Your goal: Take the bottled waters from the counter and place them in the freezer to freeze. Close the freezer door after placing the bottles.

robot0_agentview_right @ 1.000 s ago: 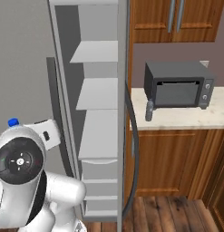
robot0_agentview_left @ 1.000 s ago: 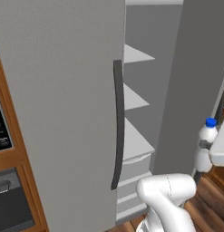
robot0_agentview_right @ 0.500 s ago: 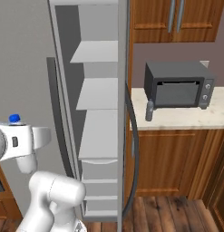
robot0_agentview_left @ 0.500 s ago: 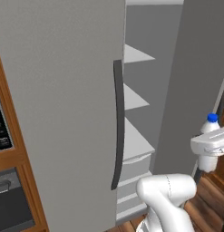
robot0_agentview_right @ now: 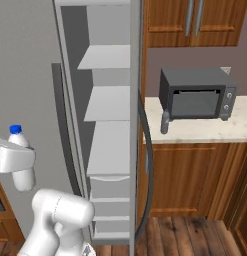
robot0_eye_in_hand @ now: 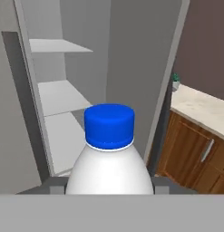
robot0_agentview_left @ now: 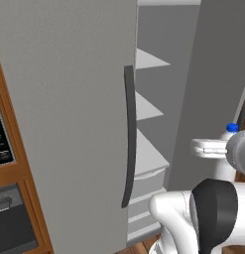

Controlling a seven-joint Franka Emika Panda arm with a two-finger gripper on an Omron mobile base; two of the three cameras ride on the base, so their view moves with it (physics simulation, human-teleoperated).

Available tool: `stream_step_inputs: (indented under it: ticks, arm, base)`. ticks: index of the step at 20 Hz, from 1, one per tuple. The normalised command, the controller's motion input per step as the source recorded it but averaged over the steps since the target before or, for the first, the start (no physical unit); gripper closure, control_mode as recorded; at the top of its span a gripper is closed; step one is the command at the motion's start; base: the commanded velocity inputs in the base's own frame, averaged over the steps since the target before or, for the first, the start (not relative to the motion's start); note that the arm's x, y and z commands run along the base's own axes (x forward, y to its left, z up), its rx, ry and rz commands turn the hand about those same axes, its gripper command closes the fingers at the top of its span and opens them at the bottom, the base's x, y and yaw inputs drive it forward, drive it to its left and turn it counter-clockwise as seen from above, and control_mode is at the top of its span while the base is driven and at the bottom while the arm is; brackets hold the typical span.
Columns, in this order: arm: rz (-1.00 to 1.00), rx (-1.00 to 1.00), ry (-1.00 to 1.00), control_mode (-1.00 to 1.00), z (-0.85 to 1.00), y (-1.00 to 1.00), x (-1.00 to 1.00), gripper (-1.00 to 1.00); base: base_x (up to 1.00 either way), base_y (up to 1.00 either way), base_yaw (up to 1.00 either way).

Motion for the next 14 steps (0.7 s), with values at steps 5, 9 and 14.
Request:
stream_step_inputs:
  ticks: [5, 9, 14]
  arm:
    - [-0.02, 0.11, 0.07, -1.00, 0.00, -0.15, 0.03, 1.00]
    - [0.24, 0.20, 0.04, -1.00, -0.06, -0.11, 0.00, 1.00]
    - [0.23, 0.05, 0.00, -1.00, 0.00, -0.01, 0.00, 1.00]
  base:
    - [0.00, 0.00, 0.00]
    - [0.00, 0.00, 0.00]
    - [0.00, 0.00, 0.00]
